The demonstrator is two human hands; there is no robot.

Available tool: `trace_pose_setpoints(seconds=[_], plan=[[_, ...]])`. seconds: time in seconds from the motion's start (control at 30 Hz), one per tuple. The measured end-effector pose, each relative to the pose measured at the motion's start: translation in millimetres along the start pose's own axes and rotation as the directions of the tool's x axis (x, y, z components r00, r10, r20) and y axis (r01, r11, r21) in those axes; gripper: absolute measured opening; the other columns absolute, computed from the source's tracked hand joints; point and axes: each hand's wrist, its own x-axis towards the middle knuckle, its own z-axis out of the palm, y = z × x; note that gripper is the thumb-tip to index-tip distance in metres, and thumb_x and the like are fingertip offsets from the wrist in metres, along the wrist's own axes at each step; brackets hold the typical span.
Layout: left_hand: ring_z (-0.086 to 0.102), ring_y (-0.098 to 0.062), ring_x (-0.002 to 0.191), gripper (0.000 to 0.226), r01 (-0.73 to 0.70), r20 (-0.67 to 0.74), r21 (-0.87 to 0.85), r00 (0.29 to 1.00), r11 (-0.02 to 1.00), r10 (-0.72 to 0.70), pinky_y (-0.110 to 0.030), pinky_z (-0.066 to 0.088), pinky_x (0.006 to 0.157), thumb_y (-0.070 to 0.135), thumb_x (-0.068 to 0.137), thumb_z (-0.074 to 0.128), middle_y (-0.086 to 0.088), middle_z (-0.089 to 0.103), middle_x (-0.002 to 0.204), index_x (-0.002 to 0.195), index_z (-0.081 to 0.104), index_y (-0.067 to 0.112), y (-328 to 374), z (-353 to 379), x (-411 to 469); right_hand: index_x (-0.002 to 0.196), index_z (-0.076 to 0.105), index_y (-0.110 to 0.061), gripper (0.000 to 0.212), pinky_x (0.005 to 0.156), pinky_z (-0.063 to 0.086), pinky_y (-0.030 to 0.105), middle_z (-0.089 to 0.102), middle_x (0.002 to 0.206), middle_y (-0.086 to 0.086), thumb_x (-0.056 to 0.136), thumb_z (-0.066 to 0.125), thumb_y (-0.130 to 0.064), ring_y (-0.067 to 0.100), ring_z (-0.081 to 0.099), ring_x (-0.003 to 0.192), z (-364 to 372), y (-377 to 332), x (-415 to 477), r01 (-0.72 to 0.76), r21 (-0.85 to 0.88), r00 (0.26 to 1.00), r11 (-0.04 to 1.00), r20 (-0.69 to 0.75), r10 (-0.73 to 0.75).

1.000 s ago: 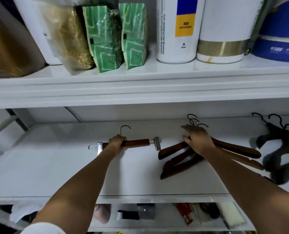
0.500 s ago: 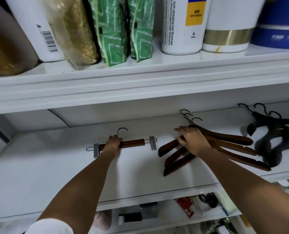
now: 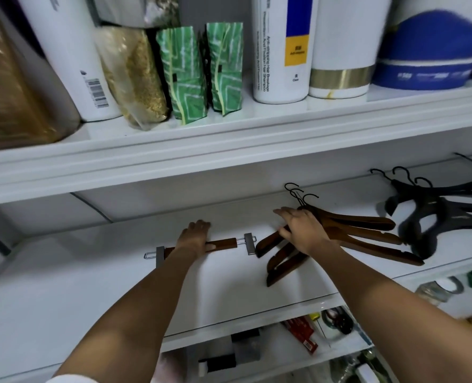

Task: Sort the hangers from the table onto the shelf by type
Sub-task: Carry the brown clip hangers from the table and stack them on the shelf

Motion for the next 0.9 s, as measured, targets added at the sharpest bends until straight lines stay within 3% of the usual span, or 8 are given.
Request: trace_pose_setpoints(seconds=[0.17, 0.37, 0.6, 0.7, 0.9], plan=[[0.024, -0.022, 0.142, 0.066, -0.202, -0.121, -0.025, 0.973, 0.979, 0.197, -0.031, 0.018, 0.116, 0.038, 0.095, 0.050, 0.000, 0.020, 0.157, 0.150, 0.019, 0.020, 50.9, -42.6, -0.9, 0.149, 0.025, -0.026, 0.054, 0.118, 0.013, 0.037, 0.028, 0.155, 0.001, 0.098, 0.042, -0.034, 0.018, 0.026, 0.142, -12.2, -4.3, -10.0, -0.028, 0.010, 0.999, 1.000, -0.030, 0.028], [0.006, -0.016, 0.148, 0.064, -0.330, -0.103, -0.042, 0.940, 0.943, 0.325, -0.032, 0.004, 0.121, 0.041, 0.097, 0.043, 0.003, 0.008, 0.160, 0.151, 0.012, 0.023, 121.6, -82.0, 1.3, 0.149, 0.023, -0.025, 0.055, 0.118, 0.013, 0.038, 0.026, 0.156, 0.003, 0.099, 0.040, -0.037, 0.020, 0.025, 0.143, -40.2, 16.8, -37.8, -0.084, -0.050, 0.993, 0.995, -0.089, 0.080], [0.007, -0.016, 0.148, 0.065, -0.453, -0.072, -0.039, 0.890, 0.891, 0.449, -0.031, 0.003, 0.121, 0.043, 0.097, 0.043, 0.001, 0.008, 0.160, 0.151, 0.014, 0.022, 214.6, -100.0, 2.9, 0.149, 0.026, -0.023, 0.056, 0.115, 0.016, 0.036, 0.029, 0.155, 0.002, 0.098, 0.042, -0.037, 0.021, 0.027, 0.141, -82.7, 78.3, -92.4, -0.211, -0.082, 0.965, 0.974, -0.179, 0.194], [0.011, -0.021, 0.147, 0.067, -0.511, -0.052, -0.040, 0.859, 0.859, 0.509, -0.038, 0.009, 0.122, 0.047, 0.094, 0.044, 0.002, 0.011, 0.159, 0.150, 0.015, 0.023, 269.8, -100.1, -0.3, 0.149, 0.025, -0.025, 0.055, 0.116, 0.014, 0.037, 0.029, 0.154, 0.001, 0.098, 0.040, -0.039, 0.019, 0.028, 0.141, -99.3, 117.2, -132.7, -0.313, -0.099, 0.935, 0.945, -0.207, 0.288], [0.009, -0.018, 0.148, 0.066, -0.686, -0.057, 0.000, 0.727, 0.728, 0.684, -0.032, 0.004, 0.120, 0.038, 0.097, 0.045, -0.004, 0.009, 0.160, 0.151, 0.014, 0.016, 401.6, -93.9, -28.1, 0.147, 0.031, -0.024, 0.055, 0.112, 0.019, 0.038, 0.031, 0.153, 0.002, 0.097, 0.043, -0.040, 0.018, 0.029, 0.140, -123.3, 196.4, -225.8, -0.498, -0.086, 0.847, 0.863, -0.262, 0.462]])
